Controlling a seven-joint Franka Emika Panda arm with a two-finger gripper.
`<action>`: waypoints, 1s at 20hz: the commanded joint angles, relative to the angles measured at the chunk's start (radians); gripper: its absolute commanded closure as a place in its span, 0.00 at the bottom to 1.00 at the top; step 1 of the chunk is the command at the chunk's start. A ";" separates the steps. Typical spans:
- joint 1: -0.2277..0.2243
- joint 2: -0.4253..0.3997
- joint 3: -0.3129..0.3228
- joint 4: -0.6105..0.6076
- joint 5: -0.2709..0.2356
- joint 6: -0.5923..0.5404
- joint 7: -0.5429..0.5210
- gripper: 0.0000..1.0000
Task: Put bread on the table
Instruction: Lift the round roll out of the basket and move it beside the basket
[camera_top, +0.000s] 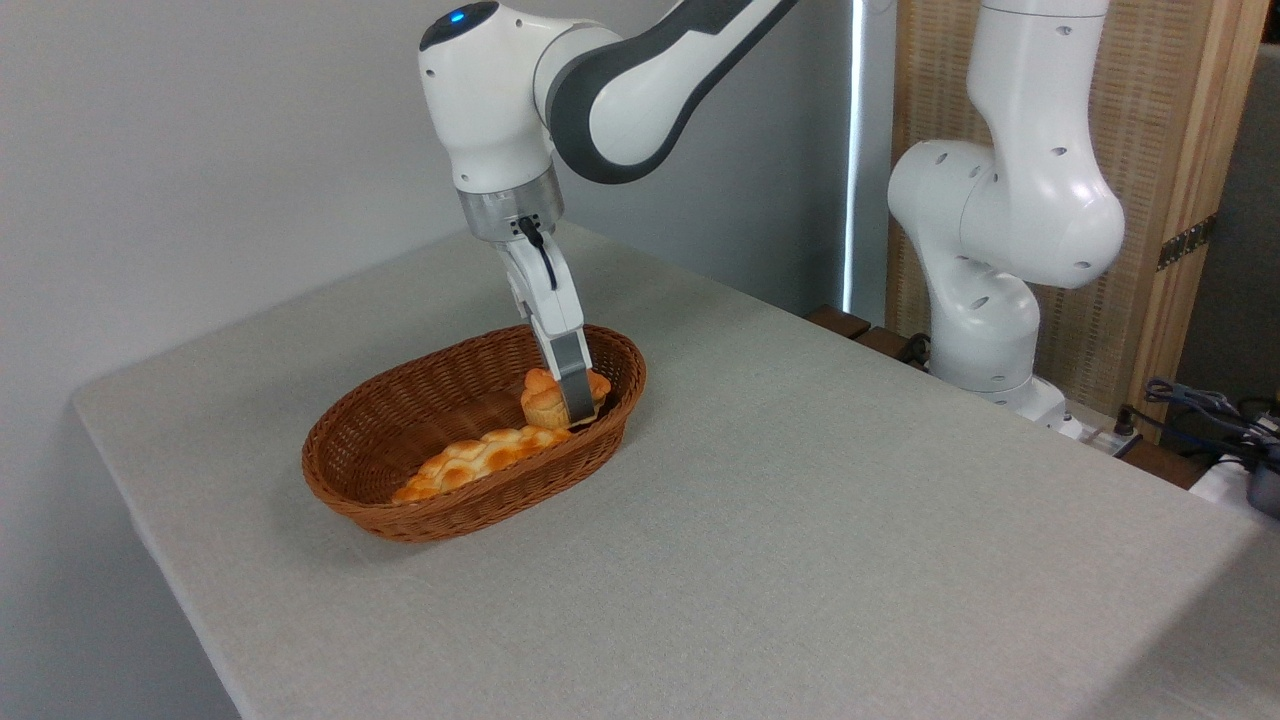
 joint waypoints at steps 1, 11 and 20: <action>0.004 -0.009 -0.003 -0.011 0.003 0.021 -0.005 0.62; 0.007 0.106 0.089 0.293 -0.011 -0.223 0.010 0.63; 0.007 0.147 0.302 0.503 0.018 -0.320 0.175 0.62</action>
